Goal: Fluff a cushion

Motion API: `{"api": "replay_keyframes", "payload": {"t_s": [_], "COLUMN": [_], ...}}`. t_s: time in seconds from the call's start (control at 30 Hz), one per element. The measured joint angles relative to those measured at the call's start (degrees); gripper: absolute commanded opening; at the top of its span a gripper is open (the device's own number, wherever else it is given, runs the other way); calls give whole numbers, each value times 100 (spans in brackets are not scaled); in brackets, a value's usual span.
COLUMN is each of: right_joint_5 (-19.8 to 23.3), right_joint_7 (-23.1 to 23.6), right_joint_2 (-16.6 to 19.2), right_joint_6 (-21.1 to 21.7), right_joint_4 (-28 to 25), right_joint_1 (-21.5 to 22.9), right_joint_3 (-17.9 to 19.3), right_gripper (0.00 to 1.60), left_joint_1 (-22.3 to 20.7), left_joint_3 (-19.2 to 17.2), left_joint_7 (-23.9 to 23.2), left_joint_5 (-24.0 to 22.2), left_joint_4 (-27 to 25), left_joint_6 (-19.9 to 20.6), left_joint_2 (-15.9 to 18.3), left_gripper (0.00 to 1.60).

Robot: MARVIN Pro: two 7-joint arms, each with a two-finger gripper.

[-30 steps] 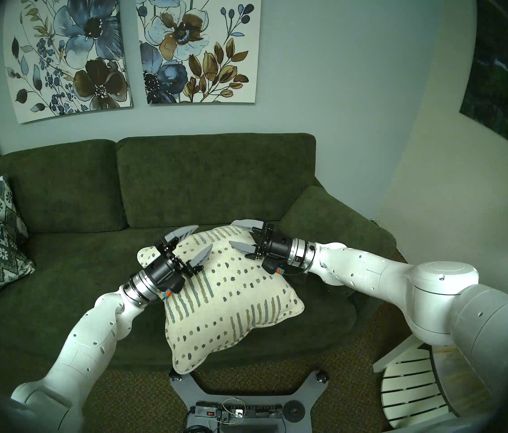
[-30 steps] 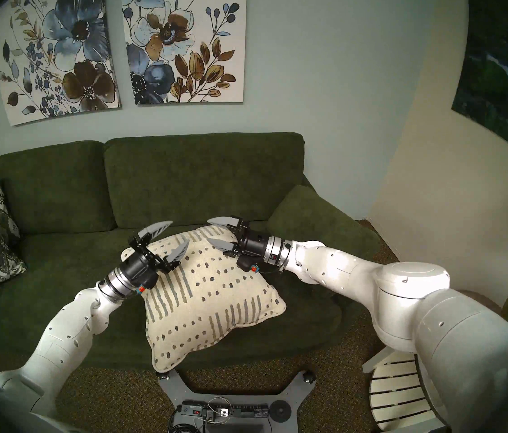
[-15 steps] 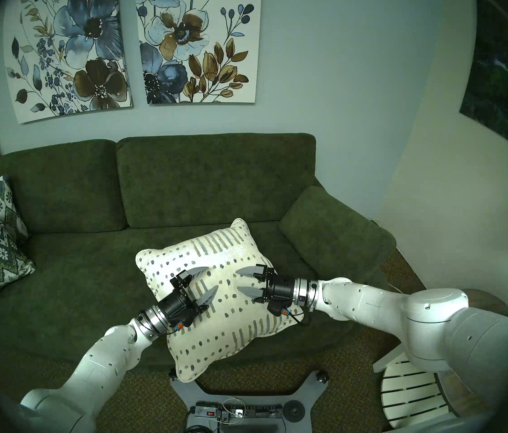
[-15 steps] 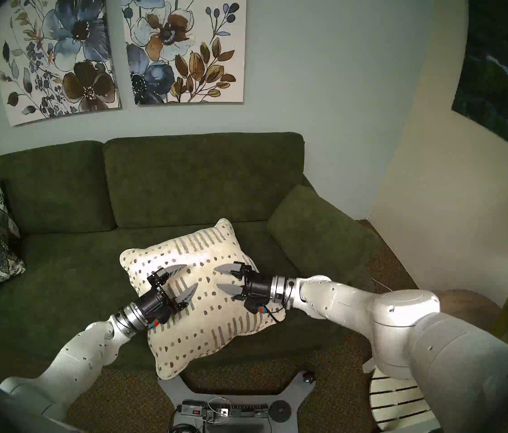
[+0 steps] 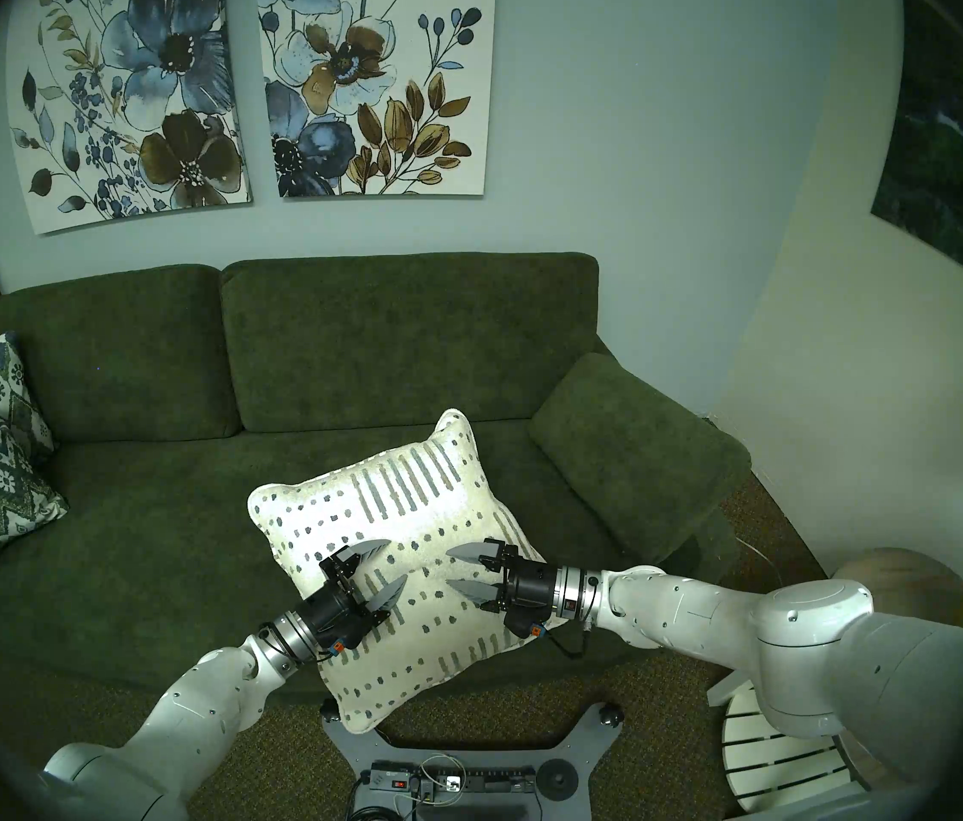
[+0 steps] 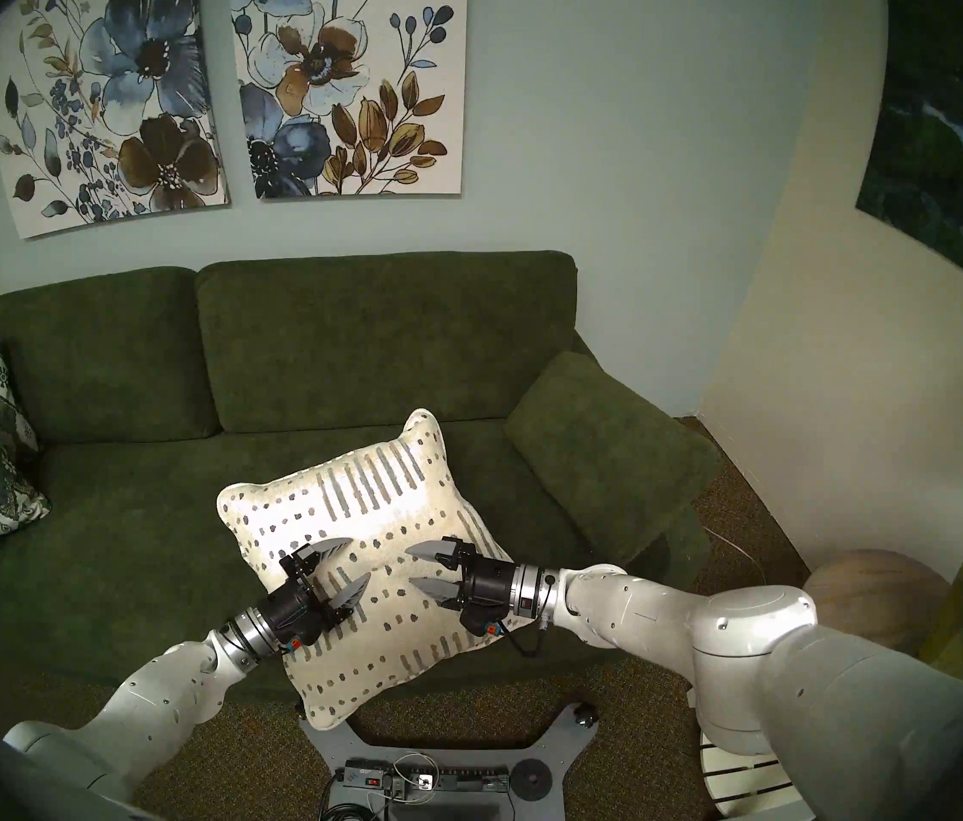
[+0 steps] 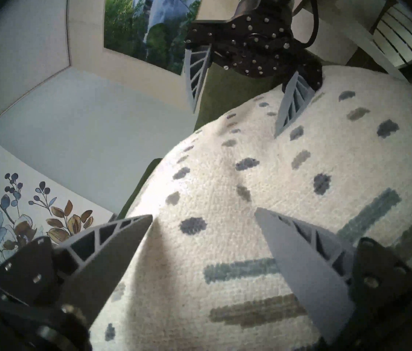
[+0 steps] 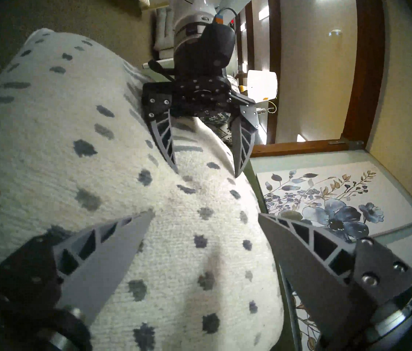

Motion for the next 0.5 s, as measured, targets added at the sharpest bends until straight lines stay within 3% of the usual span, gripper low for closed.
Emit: {"api": "replay_keyframes", "payload": {"t_s": [0.5], "right_joint_5": [280], "right_joint_7": [-90], "right_joint_2": [-41], "right_joint_6": [-19], "right_joint_4": [182], "right_joint_1": [-316], "right_joint_3": [2], "right_gripper": [160], "left_joint_1": [-60], "left_joint_3": [-75], "left_joint_7": [62], "left_joint_5": [-5], "left_joint_4": [407], "left_joint_6": [-226], "left_joint_2": [2], "left_gripper": [160]}}
